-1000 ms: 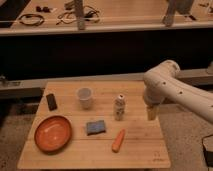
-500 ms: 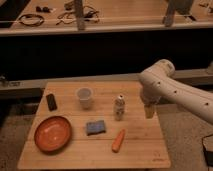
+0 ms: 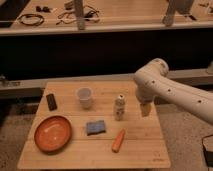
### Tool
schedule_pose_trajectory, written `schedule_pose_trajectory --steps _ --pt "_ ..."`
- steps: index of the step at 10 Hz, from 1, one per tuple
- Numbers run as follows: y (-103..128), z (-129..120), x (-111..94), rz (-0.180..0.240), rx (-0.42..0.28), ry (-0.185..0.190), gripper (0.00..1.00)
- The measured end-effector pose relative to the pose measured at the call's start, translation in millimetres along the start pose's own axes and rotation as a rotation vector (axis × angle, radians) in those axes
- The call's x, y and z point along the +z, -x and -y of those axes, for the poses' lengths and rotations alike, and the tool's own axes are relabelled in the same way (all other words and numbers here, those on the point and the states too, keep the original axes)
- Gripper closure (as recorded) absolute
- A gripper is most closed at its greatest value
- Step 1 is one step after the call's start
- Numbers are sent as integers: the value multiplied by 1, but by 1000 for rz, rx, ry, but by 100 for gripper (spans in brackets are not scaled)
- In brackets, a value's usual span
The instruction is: Knock the bottle over
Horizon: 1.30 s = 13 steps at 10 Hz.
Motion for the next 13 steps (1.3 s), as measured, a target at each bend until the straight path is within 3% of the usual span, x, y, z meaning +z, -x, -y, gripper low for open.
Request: schedule_pose_trajectory --steps 13 --pt "25 30 9 15 -71 -37 35"
